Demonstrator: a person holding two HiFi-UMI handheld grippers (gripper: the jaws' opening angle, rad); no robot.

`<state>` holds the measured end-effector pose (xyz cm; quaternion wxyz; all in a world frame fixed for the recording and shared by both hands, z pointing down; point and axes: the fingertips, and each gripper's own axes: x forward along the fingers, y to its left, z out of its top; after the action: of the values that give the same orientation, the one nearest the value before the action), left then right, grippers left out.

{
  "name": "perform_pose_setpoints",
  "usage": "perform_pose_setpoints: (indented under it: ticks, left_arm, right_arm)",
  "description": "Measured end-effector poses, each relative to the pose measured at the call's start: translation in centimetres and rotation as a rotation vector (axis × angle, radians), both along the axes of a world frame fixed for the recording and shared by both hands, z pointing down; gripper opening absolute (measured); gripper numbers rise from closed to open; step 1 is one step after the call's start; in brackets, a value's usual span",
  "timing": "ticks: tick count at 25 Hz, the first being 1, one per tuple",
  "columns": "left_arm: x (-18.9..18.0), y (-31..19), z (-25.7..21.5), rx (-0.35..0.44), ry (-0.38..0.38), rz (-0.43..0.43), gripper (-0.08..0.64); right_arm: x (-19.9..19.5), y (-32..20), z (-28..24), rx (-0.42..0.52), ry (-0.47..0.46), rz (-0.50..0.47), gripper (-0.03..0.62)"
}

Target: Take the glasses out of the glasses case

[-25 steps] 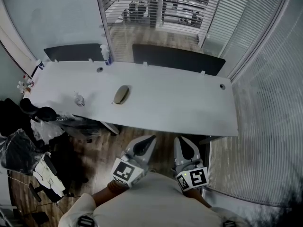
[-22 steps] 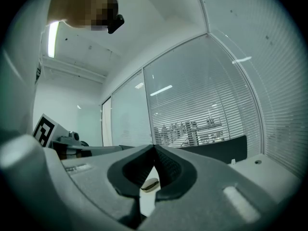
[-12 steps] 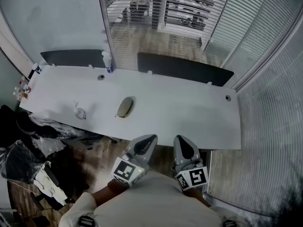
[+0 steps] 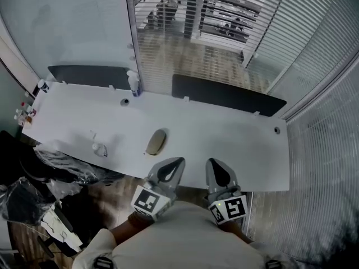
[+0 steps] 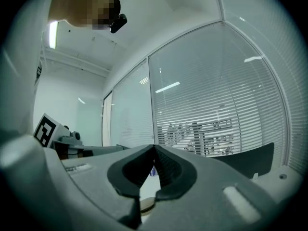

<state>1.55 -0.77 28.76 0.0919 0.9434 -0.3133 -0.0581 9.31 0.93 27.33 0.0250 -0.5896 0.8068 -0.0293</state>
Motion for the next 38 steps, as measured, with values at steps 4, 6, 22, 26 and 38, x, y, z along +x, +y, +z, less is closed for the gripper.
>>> perform_pose_setpoints:
  ticks: [4,6,22,26,38]
  left_arm:
    - [-1.2,-1.9,0.6,0.006,0.003,-0.012,0.002]
    - [-1.8,-2.8,0.9,0.001,0.003,-0.017,0.002]
    - [-0.3,-3.7,2.4,-0.089,-0.050,-0.057,0.002]
    - [1.0,-3.5,2.6,-0.116,-0.056,-0.080,0.002]
    - [0.2,-4.6,4.9,-0.097,-0.173,-0.159,0.002]
  right_arm:
    - [-1.3,-1.9,-0.1,-0.002,0.006,-0.012,0.000]
    - [-1.9,-2.6,0.2,-0.009,0.008,-0.018,0.000]
    - [-0.3,-3.5,2.2,-0.090,-0.028,-0.051,0.000]
    - [-0.2,-3.7,2.3,-0.087,-0.023,-0.100,0.000]
    - [-0.3,-5.5,6.4,-0.121,-0.016,-0.151,0.000]
